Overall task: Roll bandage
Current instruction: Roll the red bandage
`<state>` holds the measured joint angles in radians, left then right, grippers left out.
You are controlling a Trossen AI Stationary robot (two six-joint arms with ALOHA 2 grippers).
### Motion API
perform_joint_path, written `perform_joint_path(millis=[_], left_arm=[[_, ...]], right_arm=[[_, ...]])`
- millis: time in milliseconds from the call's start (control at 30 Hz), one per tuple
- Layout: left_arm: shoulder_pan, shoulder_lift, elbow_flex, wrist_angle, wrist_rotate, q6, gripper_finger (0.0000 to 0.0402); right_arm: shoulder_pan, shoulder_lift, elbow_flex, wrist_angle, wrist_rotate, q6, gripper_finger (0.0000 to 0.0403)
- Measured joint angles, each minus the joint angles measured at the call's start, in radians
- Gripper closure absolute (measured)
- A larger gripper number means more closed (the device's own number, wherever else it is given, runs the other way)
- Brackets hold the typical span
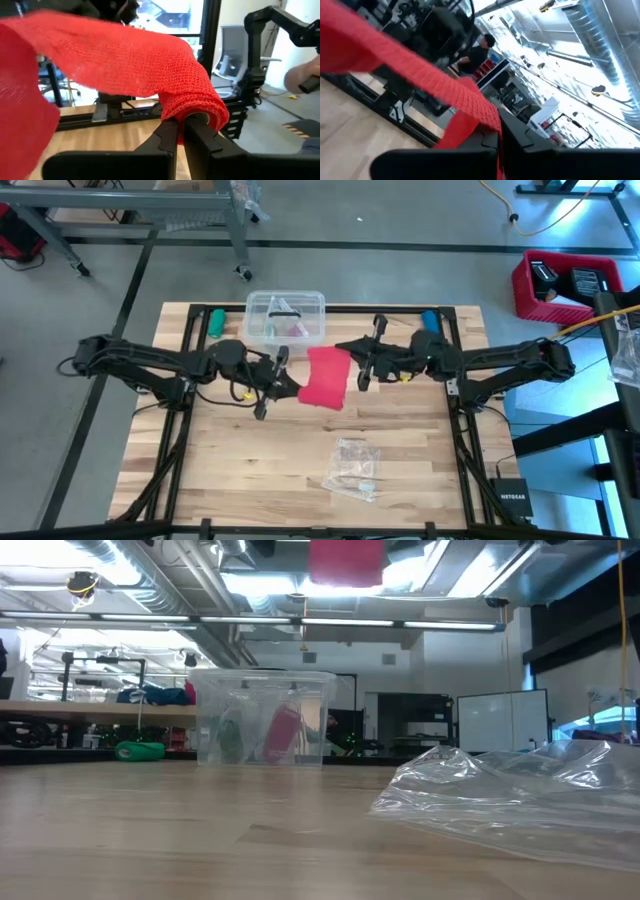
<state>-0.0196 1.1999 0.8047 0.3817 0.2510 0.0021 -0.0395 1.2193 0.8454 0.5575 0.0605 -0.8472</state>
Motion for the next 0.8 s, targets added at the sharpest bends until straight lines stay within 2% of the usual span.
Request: perform_joint_path(millis=[167,233,367,433,567,667,800], left_arm=[[0.000,0.050,0.000,0.075,0.021,-0.004,0.0389],[0.000,0.053,0.000,0.079,-0.018,-0.006,0.0389],[0.000,0.054,0.000,0.044,-0.042,-0.011,0.0389],[-0.002,0.054,0.000,0.016,-0.047,-0.012,0.0389],[0.003,0.055,0.000,-0.037,-0.109,0.001,0.0389],[0.016,0.055,0.000,-0.037,-0.118,-0.004,0.0389],[0.042,0.055,0.000,-0.063,-0.121,-0.040,0.0389]], right_arm=[[0.000,0.052,0.085,-0.093,-0.001,-0.003,0.0398],[0.000,0.079,0.117,-0.147,0.005,-0.003,0.0399],[0.000,0.096,0.162,-0.166,0.097,-0.012,0.0399],[0.000,0.090,0.189,-0.167,0.103,-0.030,0.0400],[0.001,0.084,0.262,-0.200,0.048,-0.056,0.0400],[0.002,0.092,0.305,-0.275,-0.006,-0.071,0.0401],[0.027,0.094,0.331,-0.305,-0.017,-0.083,0.0401]])
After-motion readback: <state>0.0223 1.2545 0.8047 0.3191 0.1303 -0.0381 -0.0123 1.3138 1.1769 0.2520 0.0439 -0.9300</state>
